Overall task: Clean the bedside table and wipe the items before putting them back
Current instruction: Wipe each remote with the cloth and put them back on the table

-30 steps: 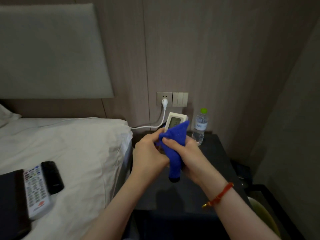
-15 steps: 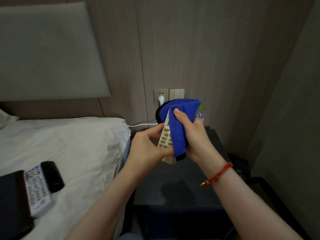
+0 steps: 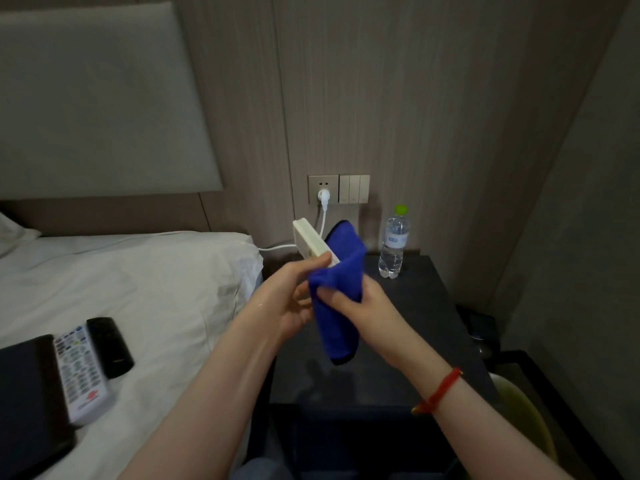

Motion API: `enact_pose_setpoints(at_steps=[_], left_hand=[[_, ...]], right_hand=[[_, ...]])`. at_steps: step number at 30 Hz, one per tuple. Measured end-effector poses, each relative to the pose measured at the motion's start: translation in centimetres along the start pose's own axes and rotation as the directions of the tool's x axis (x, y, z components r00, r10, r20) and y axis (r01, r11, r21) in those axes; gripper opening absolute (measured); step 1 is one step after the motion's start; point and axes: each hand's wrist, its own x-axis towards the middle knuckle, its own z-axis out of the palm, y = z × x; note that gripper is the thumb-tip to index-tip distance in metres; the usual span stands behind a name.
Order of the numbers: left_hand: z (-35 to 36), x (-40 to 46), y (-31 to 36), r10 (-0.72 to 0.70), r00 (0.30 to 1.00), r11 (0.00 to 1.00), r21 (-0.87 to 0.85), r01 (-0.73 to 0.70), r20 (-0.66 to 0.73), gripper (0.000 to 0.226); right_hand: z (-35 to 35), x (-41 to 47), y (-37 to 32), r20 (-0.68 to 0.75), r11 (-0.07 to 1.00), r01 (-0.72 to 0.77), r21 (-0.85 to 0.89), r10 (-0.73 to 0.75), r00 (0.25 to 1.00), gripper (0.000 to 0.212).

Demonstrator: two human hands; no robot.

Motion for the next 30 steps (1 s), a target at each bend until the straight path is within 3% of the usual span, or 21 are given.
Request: enact_pose_setpoints(at_steps=[2,5,9,11,14,18,20,22,26,28,30], left_hand=[[0.2,0.2,-0.1,0.011,1.0,1.0,0.023,-0.011,0.001,0.017],[0.6,0.2,-0.1,0.009,1.0,1.0,0.009,-0.009,-0.01,0.03],[0.4,0.5,0.2,-0.012,0.999,0.984,-0.178,0.005,-0.036,0.024],[-0.1,0.6,0.2,-0.018,1.0,0.984,-0.175,0.018,0.002,0.02],[-0.5,0.6,-0.6,-0.013,0.993,0.996,-0.082,0.022,0.116,0.021],[-0.7,0.6,-1.3,0.017,0.977,0.998,-0.066,-0.003,0.211,0.016],[-0.8,0.7,-1.2,0.032,0.967,0.995,-0.095,-0.008,0.252,0.016],[-0.9,0.7,-1.1,0.023,0.955,0.997,-0.077,0.0,0.297,0.017],[-0.5,0.3,-1.7,-0.022,0.938,0.999,0.036,0.01,0.345,0.018],[-0.6,0.5,-1.8,-0.008,0.949,1.0,-0.006,0.01,0.314,0.018],[-1.0,0.6,-1.7,0.029,0.951,0.999,-0.023,-0.023,0.309,0.017]], right_hand=[[0.2,0.2,0.3,-0.122,0.967,0.11,-0.231,-0.141,0.983,0.043],[0.4,0.1,1.1,-0.271,0.865,0.228,-0.446,-0.373,0.887,0.033],[0.2,-0.8,1.6,-0.248,0.763,0.363,-0.535,-0.552,0.796,0.016],[0.0,-1.1,1.3,-0.222,0.841,0.372,-0.393,-0.479,0.849,0.02],[0.0,-0.9,-0.6,-0.136,0.974,0.225,-0.004,-0.224,0.965,0.013],[-0.4,-0.2,-2.7,0.07,0.99,0.142,-0.025,-0.14,0.988,0.016],[-0.5,0.4,-3.3,0.083,0.991,0.104,-0.079,-0.097,0.992,0.026],[-0.4,1.1,-4.0,0.04,0.993,0.065,-0.096,-0.061,0.997,0.012],[-0.5,2.8,-4.8,-0.174,0.997,-0.083,-0.004,0.081,0.981,0.023],[-0.3,2.7,-4.2,-0.183,0.984,-0.172,0.055,0.179,0.967,0.023],[0.2,1.7,-3.0,-0.156,0.986,-0.144,0.084,0.156,0.975,0.025]])
